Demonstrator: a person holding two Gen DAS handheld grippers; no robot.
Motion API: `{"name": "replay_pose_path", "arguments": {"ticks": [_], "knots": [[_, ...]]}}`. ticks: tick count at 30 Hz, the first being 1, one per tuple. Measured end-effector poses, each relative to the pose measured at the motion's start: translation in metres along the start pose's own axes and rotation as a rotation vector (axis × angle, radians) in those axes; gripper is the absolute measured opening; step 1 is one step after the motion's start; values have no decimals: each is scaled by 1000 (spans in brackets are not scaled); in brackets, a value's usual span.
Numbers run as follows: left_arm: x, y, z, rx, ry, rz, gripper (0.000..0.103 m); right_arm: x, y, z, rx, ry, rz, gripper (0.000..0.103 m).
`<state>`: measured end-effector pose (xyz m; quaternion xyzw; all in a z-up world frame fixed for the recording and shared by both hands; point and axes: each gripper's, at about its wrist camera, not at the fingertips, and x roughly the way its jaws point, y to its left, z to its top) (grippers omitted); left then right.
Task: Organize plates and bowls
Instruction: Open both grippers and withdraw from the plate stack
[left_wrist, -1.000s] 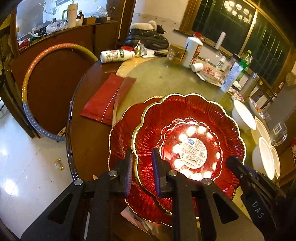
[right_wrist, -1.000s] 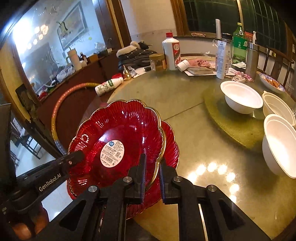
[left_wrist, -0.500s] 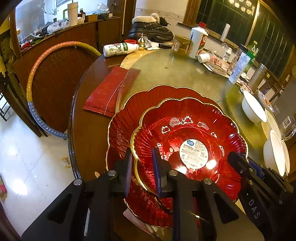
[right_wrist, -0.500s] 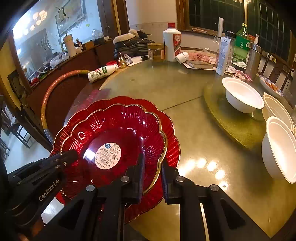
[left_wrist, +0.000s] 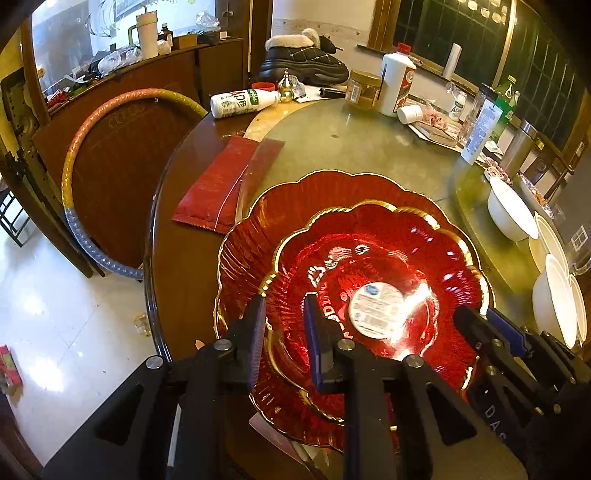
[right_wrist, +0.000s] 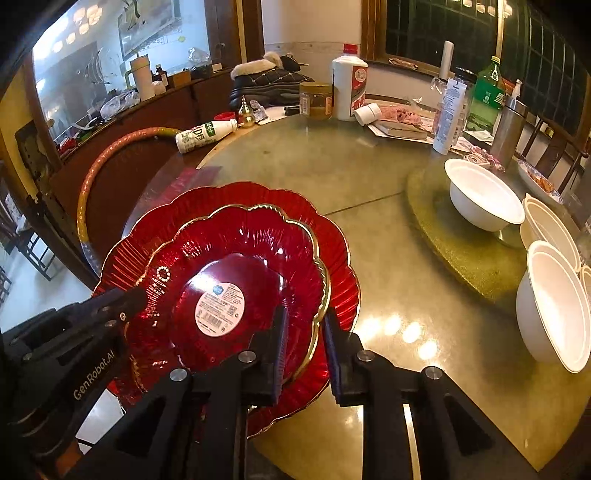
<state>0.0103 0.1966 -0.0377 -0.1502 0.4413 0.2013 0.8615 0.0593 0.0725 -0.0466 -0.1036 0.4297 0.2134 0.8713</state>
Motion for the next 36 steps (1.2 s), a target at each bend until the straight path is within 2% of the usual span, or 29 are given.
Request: {"name": "replay_pose_path", "arguments": {"ticks": [4,5,6,11,13,14,15,16,17,19,21,26,28,33,36], "knots": [[-6,3,0,-13,-29,14,19,-5,-1,-1,1,-12,6,24],[-7,5,0,-23,-38,19,22,-7,-2,-1,7,-23,7,28],[-9,7,0,-35,-45,19,30,-10,-4,0,13,-33,10,32],[-17,18,0,-113,-77,-31,36,-21,-12,0,44,-88,28,55],[-23,19,0,-134,-95,-45,47,-25,-16,-1,60,-106,67,58],[-28,20,0,-148,-108,-39,65,-27,-18,-1,70,-110,82,63],[-36,22,-1,-169,-141,-35,79,-29,-20,-1,84,-115,103,68],[-41,22,-2,-180,-170,-38,83,-31,-24,-1,101,-124,126,70],[-48,22,-3,-186,-206,-44,84,-33,-30,-2,132,-132,155,75],[-57,18,-2,-167,-241,-57,86,-35,-40,-3,179,-142,186,79],[-58,9,-1,-134,-214,-84,87,-36,-53,-5,233,-139,226,79],[-51,-20,-3,-77,-104,-210,87,-43,-85,-18,333,-138,306,79],[-52,-34,-5,-29,-89,-278,87,-49,-101,-24,360,-150,303,79],[-63,-86,-12,125,-155,-280,87,-71,-142,-38,418,-183,281,79],[-60,-109,-10,155,-161,-299,87,-86,-170,-47,449,-205,262,79]]}}
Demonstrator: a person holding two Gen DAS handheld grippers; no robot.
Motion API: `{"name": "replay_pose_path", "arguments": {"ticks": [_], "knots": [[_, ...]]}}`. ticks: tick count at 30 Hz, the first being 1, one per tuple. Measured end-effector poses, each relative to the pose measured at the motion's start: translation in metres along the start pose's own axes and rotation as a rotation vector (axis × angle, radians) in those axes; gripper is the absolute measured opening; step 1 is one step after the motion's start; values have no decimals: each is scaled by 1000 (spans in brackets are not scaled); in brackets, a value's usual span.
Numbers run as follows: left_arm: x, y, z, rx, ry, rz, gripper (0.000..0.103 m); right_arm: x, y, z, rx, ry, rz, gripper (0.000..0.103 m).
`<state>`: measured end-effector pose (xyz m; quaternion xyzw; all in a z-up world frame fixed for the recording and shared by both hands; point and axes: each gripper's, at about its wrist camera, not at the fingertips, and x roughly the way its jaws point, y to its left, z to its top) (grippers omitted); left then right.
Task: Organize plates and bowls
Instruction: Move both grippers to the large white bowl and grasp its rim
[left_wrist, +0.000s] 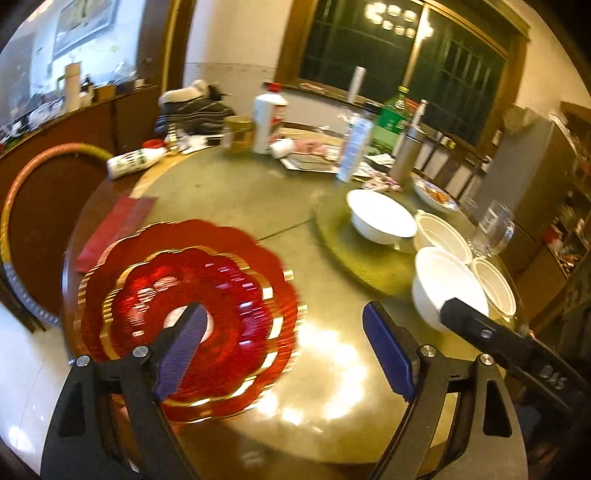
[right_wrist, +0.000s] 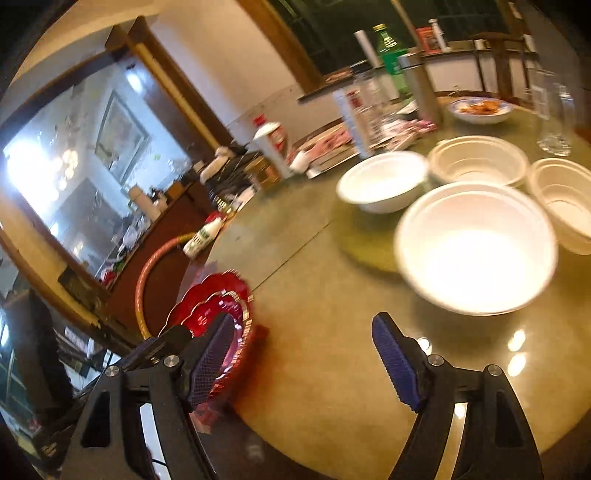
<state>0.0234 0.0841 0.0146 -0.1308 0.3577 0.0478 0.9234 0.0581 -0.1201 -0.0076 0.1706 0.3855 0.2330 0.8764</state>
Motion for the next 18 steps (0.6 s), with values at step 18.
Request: {"name": "replay_pose_path", "arguments": {"ticks": [18], "knots": [[81,-115,10,103,117,-144,87,-30,-143,36,231,41,-156,103]]}}
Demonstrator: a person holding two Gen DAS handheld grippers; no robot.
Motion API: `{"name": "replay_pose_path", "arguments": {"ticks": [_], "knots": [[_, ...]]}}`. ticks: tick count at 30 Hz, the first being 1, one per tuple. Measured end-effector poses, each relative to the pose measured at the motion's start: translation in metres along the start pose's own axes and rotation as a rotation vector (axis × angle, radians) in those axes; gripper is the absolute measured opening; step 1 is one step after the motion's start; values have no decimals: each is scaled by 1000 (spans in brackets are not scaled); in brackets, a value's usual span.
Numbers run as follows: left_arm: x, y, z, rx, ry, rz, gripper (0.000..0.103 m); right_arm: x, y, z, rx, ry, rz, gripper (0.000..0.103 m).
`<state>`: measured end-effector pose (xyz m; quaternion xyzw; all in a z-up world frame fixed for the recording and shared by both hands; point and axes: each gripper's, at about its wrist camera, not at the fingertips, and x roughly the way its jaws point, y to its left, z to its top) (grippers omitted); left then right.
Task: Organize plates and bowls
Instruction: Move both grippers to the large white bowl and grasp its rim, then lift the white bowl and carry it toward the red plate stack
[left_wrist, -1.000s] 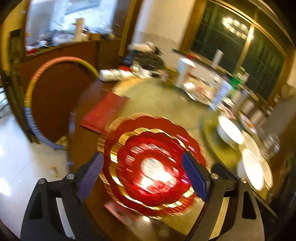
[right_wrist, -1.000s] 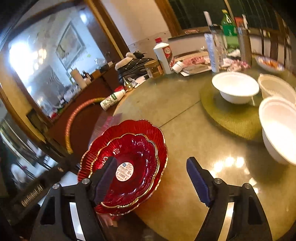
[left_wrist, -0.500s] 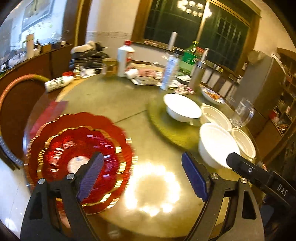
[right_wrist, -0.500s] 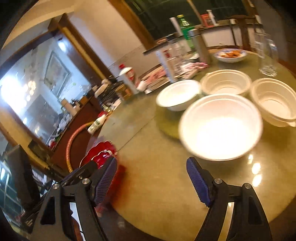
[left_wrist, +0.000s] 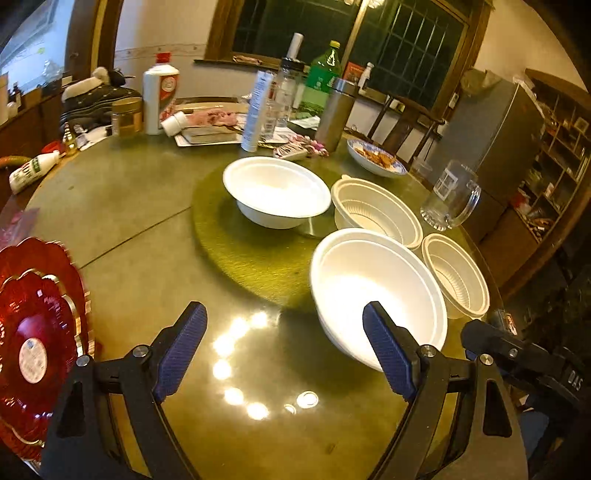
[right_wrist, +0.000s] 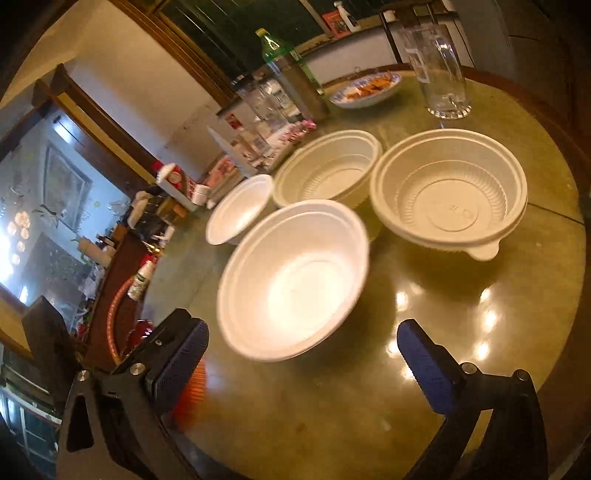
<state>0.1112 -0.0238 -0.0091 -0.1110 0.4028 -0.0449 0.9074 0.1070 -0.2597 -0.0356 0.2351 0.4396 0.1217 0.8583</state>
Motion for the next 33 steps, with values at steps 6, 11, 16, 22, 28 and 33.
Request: {"name": "replay_pose_path", "arguments": {"ticks": [6,11,16,22,28,33], "knots": [[22,-14,7,23,70,50,87,17,-24,15,88,58,17,101],[36,-25,6,44,119,76,87,26,-33,20,132,70,-9,76],[42,-25,7,0,116,92,78,35,-38,22,155,85,-37,59],[50,-29,2,39,154,92,25,37,-33,22,139,78,-45,17],[33,-29,-3,78,130,100,12,32,-9,14,69,60,-69,8],[8,-20,-8,85,88,123,12,23,8,5,33,56,-44,9]]}}
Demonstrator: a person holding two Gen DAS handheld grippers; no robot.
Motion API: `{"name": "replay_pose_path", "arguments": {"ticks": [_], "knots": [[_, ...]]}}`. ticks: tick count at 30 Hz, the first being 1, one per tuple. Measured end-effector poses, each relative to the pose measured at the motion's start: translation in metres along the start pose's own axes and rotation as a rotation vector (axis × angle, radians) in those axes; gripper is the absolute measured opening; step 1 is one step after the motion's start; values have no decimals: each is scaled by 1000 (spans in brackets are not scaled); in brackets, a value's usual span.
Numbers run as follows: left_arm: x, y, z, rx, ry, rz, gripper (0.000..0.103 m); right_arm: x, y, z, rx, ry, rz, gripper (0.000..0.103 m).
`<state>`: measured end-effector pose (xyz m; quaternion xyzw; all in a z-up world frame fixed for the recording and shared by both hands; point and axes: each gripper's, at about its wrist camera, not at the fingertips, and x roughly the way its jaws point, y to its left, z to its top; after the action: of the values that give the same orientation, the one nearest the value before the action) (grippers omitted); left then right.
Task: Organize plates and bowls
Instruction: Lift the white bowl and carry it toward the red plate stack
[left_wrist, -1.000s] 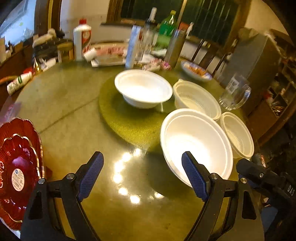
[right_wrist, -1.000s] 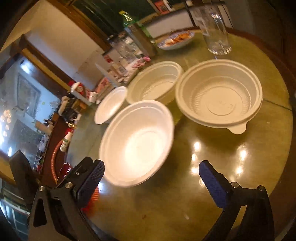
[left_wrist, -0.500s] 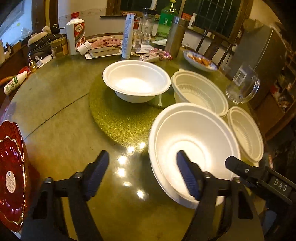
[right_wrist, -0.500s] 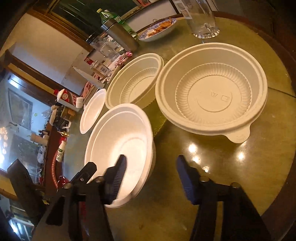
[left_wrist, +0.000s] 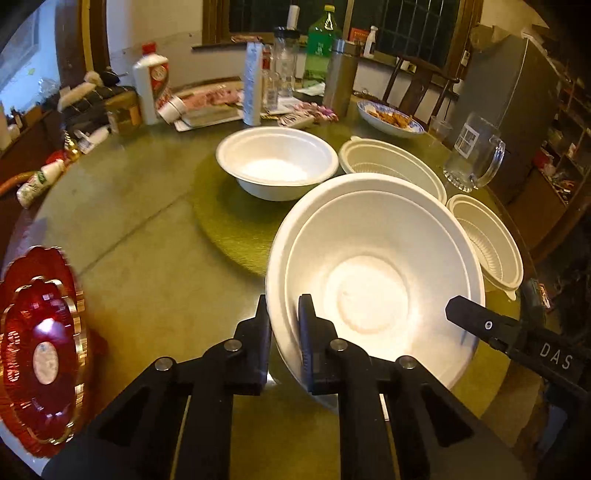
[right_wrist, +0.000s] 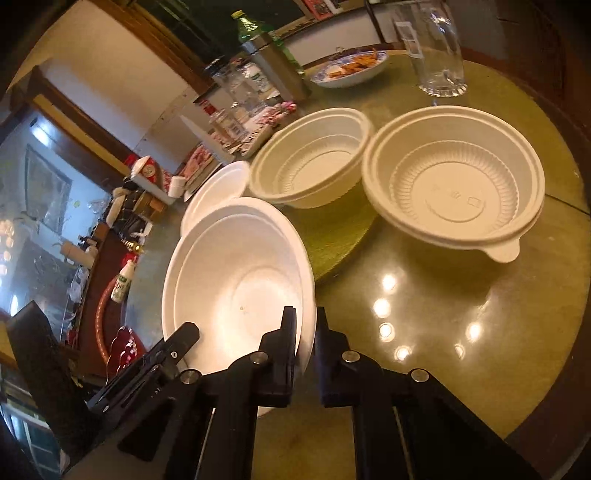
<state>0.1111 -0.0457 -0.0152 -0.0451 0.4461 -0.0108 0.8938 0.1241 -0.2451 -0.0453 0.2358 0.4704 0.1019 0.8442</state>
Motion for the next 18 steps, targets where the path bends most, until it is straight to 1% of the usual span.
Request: {"name": "replay_pose_path", "arguments": {"ticks": [4,8,13,18], "knots": [[-15,12,-9,-7,-18,13,12,-7,15,-13,-39,-7,14,9],[-28,26,-18,-32,-31,3,12,-17,32,-28,-85,-21,16,9],[-47,35,-30,-32,-77,23,12,-23,47,-43,-124,-30,17,9],[-53,56,-34,-92,-64,16,12,-26,65,-53,-171,-35,20,9]]}}
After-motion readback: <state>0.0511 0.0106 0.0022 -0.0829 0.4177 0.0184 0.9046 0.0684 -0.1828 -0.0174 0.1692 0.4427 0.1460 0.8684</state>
